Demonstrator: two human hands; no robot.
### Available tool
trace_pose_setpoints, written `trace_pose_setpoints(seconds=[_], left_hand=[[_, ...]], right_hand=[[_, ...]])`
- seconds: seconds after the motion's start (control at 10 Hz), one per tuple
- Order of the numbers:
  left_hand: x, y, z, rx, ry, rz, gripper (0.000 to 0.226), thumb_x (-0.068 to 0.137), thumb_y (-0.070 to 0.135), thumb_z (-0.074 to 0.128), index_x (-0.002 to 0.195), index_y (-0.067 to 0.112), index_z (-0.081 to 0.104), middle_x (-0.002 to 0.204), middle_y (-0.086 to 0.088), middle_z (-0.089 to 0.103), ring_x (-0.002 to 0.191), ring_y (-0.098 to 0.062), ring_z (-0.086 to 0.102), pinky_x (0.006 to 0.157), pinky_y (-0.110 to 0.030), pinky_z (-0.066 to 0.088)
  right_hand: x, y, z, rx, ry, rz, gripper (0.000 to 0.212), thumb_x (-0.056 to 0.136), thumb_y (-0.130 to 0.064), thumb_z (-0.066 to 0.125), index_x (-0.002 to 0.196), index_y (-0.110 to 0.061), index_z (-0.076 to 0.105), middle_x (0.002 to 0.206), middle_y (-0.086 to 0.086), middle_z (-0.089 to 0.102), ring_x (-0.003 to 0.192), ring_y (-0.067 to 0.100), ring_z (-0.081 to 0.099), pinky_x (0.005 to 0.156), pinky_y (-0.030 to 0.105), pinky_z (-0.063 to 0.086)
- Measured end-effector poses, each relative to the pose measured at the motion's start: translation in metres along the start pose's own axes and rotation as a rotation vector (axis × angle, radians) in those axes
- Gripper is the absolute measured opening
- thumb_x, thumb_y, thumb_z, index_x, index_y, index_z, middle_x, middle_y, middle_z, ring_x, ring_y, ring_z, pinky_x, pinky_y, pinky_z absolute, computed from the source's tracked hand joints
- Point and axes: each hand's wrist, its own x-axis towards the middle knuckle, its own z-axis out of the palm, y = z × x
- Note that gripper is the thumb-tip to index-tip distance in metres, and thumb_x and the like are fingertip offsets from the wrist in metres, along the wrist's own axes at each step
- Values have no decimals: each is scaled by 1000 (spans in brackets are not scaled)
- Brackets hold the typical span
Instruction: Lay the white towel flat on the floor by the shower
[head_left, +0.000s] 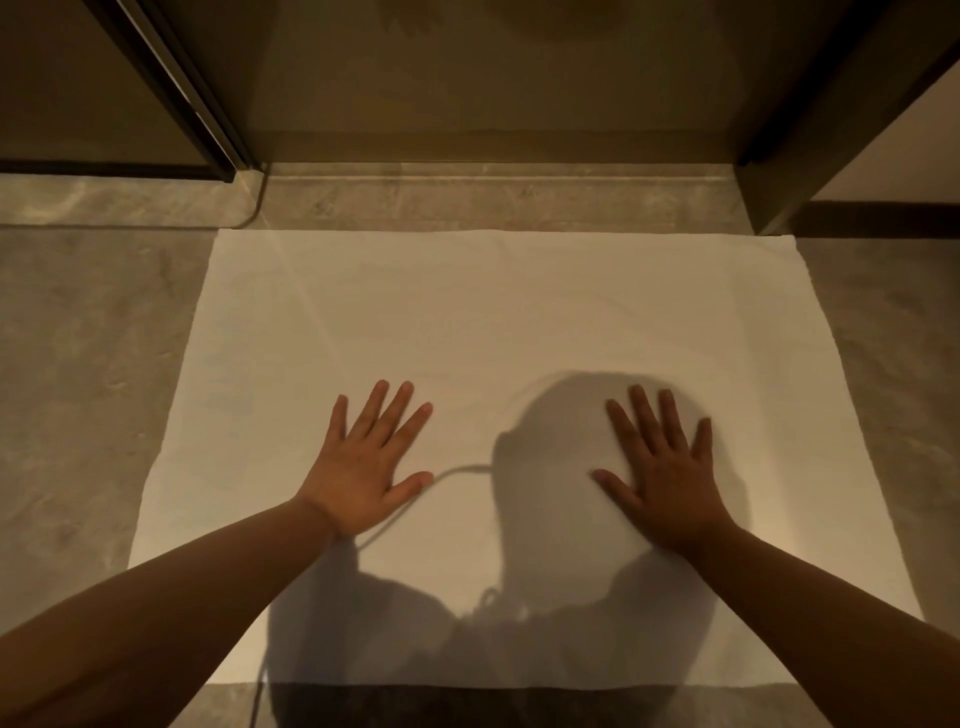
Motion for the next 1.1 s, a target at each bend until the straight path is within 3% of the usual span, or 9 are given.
trace_pose_setpoints(seconds=[0.1,0.3,0.4,0.5,0.6,0.8,0.9,1.0,1.1], left_hand=[[-12,-13,0,-23,4,-46,70,92,63,12,152,26,4,160,-2,0,147,-24,-3,114,-58,7],[-28,-24,1,-88,26,-124,70,93,61,9,152,25,1,161,-1,-5,147,-19,-10,116,-52,-5],[-16,-7,-6,-125,66,-108,70,93,59,14,152,23,4,161,-2,-4,147,-21,-9,115,-53,-4],[-3,19,-7,-53,66,10,71,94,59,22,152,20,10,160,-7,4,147,-28,1,114,-59,7],[3,33,-1,-14,37,59,72,92,59,27,152,20,17,160,-7,10,147,-30,6,112,-62,13],[4,32,3,8,15,66,71,92,59,29,151,22,19,160,-6,13,147,-28,9,113,-60,12],[-1,36,-4,-29,-39,24,70,92,59,23,152,22,14,159,-5,7,147,-29,8,114,-57,11],[-12,40,-25,-108,-153,-101,73,90,64,12,149,28,-10,157,0,-15,147,-23,-9,117,-49,0],[-27,46,-62,-139,-228,-144,76,86,67,5,145,27,-21,157,-1,-19,146,-21,-11,117,-46,3]], right_hand=[[-4,19,-2,5,14,95,75,84,-73,7,147,-37,-12,157,-2,-15,142,20,-23,112,59,-5],[-11,39,-7,21,20,197,73,86,-71,6,146,-35,-17,156,1,-19,141,22,-24,112,60,-4],[-6,17,-9,113,78,174,75,88,-67,13,148,-30,-14,157,4,-19,142,23,-21,113,57,-6],[5,-22,-8,113,118,-66,77,88,-64,23,151,-24,1,159,7,-5,145,26,-10,114,54,-3],[14,-49,3,45,47,-194,76,89,-66,21,150,-28,-4,158,4,-10,144,26,-15,113,58,-1],[17,-40,10,-20,9,-175,72,91,-66,18,150,-30,-4,159,1,-8,144,25,-14,112,60,2],[12,-33,4,12,-32,-53,74,89,-69,15,148,-34,-10,158,-2,-14,143,24,-19,112,58,-4],[-2,-29,-19,43,-148,92,79,85,-72,11,146,-31,-17,157,3,-17,143,26,-19,113,54,-1],[-18,-38,-63,95,-172,100,85,81,-72,9,148,-23,-10,158,7,-9,144,27,-10,115,49,4]])
